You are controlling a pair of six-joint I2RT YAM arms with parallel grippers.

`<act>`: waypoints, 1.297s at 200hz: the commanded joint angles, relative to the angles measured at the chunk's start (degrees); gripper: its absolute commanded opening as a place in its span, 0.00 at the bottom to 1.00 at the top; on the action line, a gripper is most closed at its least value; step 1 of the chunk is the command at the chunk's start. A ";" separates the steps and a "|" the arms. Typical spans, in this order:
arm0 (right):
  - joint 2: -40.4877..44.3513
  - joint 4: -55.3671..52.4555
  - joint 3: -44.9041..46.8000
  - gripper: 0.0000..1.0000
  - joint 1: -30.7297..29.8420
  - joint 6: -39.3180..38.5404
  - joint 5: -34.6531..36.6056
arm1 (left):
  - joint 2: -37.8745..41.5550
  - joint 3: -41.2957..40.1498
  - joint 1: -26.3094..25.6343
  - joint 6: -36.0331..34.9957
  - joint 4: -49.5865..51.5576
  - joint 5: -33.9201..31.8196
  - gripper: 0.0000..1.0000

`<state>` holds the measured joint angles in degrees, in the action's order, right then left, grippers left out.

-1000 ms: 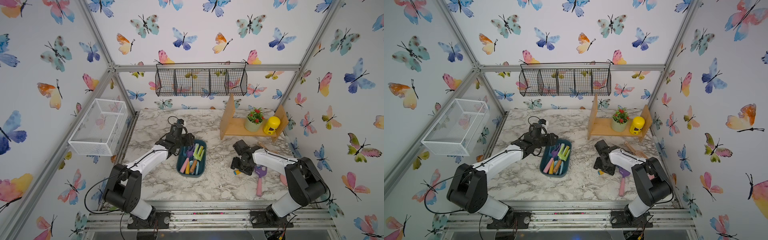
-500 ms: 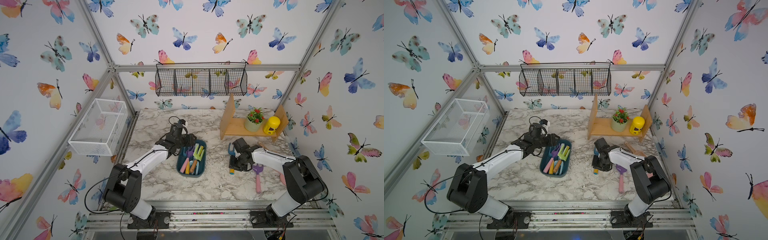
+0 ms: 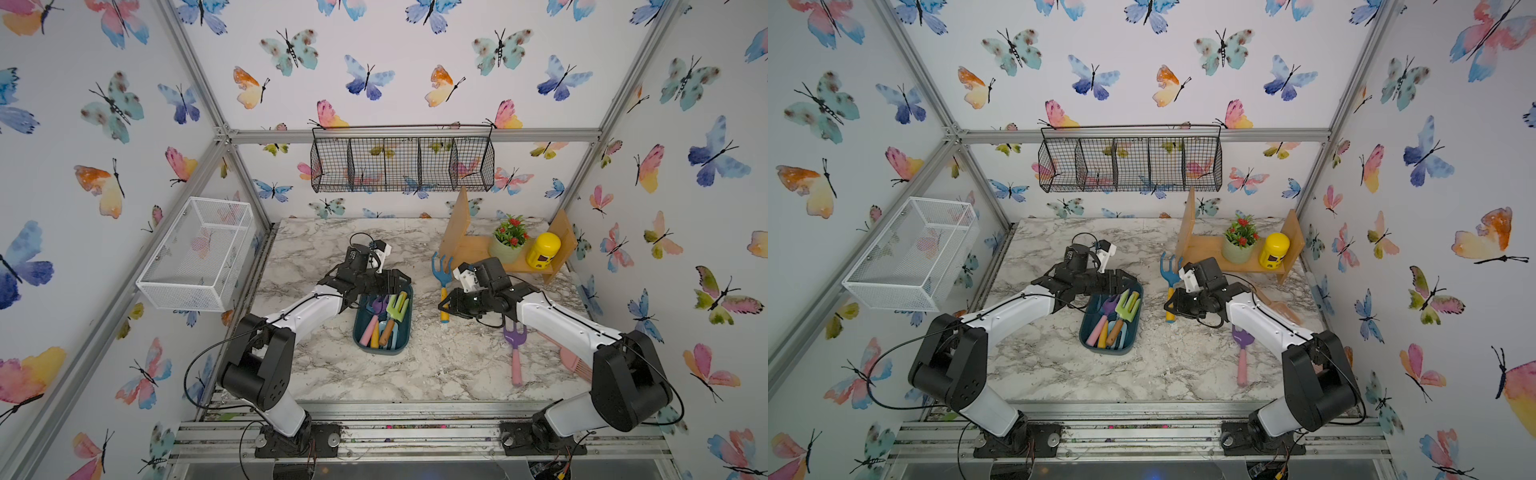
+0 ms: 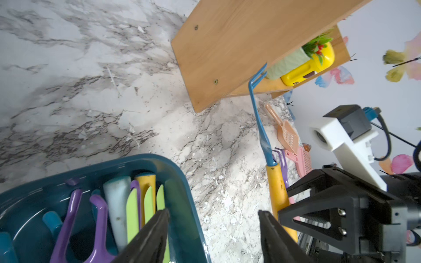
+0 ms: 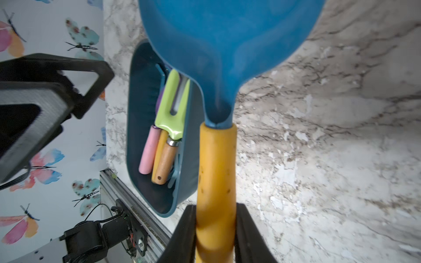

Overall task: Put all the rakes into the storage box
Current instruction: Pick up the rake at the center of the board.

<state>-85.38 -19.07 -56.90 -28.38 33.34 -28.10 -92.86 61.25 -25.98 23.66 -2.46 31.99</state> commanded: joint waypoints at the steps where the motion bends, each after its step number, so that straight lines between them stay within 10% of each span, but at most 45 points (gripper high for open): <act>1: 0.58 2.85 -1.26 0.25 -0.77 -1.19 -5.26 | -0.39 1.49 -0.19 0.84 -4.56 6.46 0.67; 140: -4.80 2.12 -9.34 0.24 -8.62 -3.83 -6.54 | -4.65 4.96 -1.09 1.13 -8.72 6.66 0.64; 193: -4.31 1.98 -9.53 0.25 -8.71 -3.77 -6.18 | -4.29 3.78 -1.08 -0.08 -6.65 3.60 0.00; 259: -4.31 1.12 -10.00 0.67 -8.80 -3.08 -1.31 | 1.95 -0.71 -0.01 -4.73 1.08 -1.60 0.00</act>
<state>-91.05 -17.54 -65.63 -37.43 29.98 -31.24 -95.46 62.43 -26.63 23.42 -5.39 34.52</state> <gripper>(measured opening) 0.653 0.088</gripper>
